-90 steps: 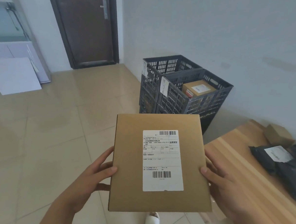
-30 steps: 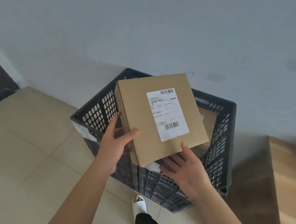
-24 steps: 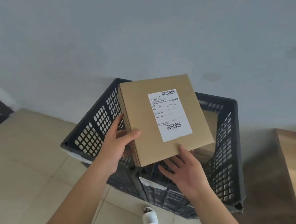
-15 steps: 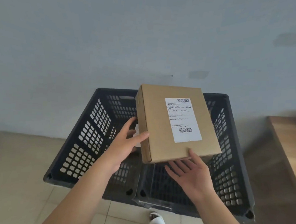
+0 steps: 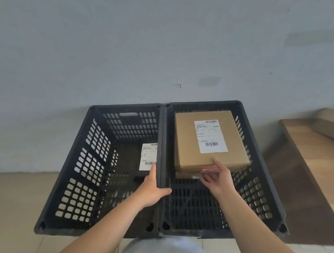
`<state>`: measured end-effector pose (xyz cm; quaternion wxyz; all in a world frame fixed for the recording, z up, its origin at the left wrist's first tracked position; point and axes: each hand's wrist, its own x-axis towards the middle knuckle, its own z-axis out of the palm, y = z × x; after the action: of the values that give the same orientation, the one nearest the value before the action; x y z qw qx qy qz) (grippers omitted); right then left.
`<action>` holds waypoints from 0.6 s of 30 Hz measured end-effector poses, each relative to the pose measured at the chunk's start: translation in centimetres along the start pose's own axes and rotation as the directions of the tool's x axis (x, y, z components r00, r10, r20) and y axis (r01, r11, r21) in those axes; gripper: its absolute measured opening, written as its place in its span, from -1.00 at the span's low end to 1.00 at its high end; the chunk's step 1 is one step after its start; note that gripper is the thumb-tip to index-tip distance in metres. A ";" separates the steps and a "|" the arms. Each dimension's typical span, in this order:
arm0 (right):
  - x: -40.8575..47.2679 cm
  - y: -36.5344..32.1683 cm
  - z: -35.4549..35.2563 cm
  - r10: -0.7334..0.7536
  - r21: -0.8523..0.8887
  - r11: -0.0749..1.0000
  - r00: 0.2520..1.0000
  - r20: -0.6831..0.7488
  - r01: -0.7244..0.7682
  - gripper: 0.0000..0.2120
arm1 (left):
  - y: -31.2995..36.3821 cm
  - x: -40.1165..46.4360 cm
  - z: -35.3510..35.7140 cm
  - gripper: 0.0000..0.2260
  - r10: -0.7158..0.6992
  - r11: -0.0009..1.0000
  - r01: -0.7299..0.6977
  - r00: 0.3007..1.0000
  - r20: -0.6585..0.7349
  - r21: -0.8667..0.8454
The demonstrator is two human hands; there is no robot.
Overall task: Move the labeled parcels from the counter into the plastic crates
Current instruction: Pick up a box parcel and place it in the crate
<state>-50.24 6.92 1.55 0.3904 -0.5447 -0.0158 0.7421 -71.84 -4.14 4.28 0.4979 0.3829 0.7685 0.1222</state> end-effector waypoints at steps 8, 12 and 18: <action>1.6 -0.1 2.8 -0.003 0.036 0.999 0.999 -0.042 0.004 -0.63 | -1.2 0.3 -0.1 -0.03 0.003 0.999 0.001 0.998 0.071 -0.049; 2.2 0.1 2.9 0.005 0.052 0.999 0.999 -0.040 -0.002 -0.55 | -1.7 0.3 0.5 -0.07 -0.004 0.992 0.010 0.999 0.048 -0.123; 2.2 -0.5 4.1 0.023 -0.027 0.999 0.996 -0.083 -0.026 -0.79 | -2.3 0.0 1.0 0.00 -0.056 0.978 0.042 0.997 -0.060 -0.203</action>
<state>-53.53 10.17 1.67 0.3740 -0.5803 -0.0033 0.7234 -72.02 -5.85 2.50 0.5117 0.3072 0.7771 0.1996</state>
